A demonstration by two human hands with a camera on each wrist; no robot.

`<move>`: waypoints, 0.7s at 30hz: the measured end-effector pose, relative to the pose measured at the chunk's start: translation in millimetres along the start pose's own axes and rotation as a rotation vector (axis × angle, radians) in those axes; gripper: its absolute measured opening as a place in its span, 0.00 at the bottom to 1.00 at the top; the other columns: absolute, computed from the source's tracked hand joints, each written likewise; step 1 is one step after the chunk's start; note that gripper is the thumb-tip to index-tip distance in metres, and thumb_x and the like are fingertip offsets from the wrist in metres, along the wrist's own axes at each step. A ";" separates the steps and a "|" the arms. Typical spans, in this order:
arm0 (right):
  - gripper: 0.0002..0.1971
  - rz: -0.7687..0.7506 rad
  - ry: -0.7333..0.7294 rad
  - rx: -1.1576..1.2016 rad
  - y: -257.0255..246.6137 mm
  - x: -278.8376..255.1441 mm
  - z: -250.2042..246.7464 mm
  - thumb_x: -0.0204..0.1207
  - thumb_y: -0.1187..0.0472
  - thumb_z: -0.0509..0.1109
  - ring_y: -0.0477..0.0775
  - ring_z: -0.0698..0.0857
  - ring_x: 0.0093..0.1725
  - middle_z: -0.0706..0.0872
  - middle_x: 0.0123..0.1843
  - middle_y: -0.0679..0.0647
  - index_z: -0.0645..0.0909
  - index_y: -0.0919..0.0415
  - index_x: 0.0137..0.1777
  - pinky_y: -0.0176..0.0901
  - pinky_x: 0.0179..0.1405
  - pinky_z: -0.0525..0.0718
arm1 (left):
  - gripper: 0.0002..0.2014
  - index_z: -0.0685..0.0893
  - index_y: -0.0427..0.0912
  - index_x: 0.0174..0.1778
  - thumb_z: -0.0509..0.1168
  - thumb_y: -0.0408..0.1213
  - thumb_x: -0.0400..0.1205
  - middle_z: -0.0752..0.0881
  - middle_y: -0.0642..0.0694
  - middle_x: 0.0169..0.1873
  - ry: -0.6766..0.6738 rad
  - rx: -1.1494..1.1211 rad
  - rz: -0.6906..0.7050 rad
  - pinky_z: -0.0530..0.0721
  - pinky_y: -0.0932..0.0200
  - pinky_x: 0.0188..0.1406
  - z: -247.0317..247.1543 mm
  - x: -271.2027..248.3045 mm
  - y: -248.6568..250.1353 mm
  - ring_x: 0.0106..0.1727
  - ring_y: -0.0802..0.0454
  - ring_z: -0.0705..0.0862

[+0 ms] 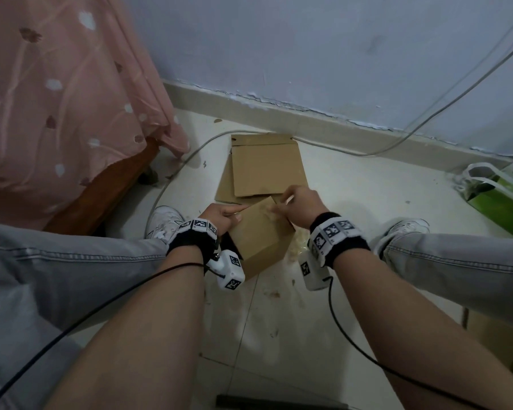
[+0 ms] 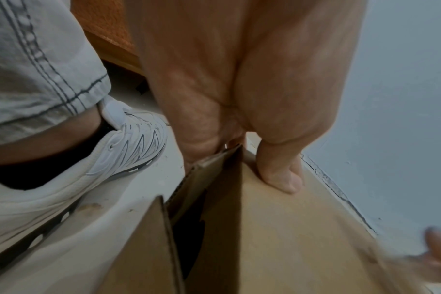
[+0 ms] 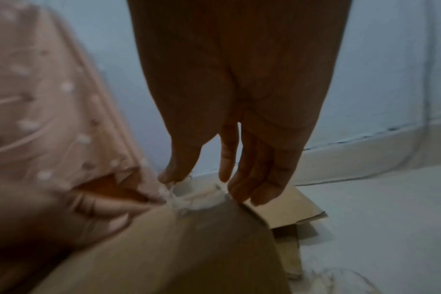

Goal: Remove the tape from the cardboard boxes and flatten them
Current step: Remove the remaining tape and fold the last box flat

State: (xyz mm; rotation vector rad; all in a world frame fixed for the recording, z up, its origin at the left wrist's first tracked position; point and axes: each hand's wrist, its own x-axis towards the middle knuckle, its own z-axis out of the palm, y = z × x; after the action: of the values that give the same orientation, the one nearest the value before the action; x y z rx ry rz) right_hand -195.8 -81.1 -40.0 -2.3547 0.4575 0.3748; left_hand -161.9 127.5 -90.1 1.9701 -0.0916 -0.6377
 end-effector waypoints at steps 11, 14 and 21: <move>0.05 -0.108 0.052 -0.280 -12.3 5.9 21.6 0.81 0.67 0.62 0.63 0.83 0.48 0.83 0.48 0.62 0.78 0.65 0.45 0.45 0.43 0.78 | 0.16 0.88 0.50 0.65 0.63 0.30 0.86 0.88 0.55 0.49 0.005 -0.028 0.005 0.81 0.78 0.49 0.3 0.0 -1.1 0.45 0.70 0.82; 0.06 -0.073 0.071 -0.174 -11.0 6.7 14.6 0.83 0.62 0.64 0.63 0.83 0.51 0.83 0.51 0.62 0.78 0.64 0.47 0.45 0.45 0.77 | 0.15 0.87 0.49 0.65 0.64 0.31 0.86 0.87 0.55 0.50 0.011 -0.014 0.006 0.76 0.84 0.39 0.4 -0.4 -0.2 0.44 0.72 0.81; 0.20 -0.116 -0.026 -0.363 -20.9 -8.8 28.7 0.72 0.50 0.77 0.63 0.84 0.53 0.81 0.55 0.61 0.78 0.63 0.54 0.49 0.51 0.82 | 0.15 0.88 0.48 0.65 0.64 0.30 0.86 0.88 0.50 0.51 0.018 -0.035 -0.003 0.78 0.81 0.39 0.5 -1.2 0.5 0.42 0.70 0.82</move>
State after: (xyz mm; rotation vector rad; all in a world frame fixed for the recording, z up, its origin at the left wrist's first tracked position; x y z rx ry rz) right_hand -198.9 -45.0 -44.8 -2.7088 0.2535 0.4656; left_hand -163.1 127.3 -89.3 1.9424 -0.0665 -0.6191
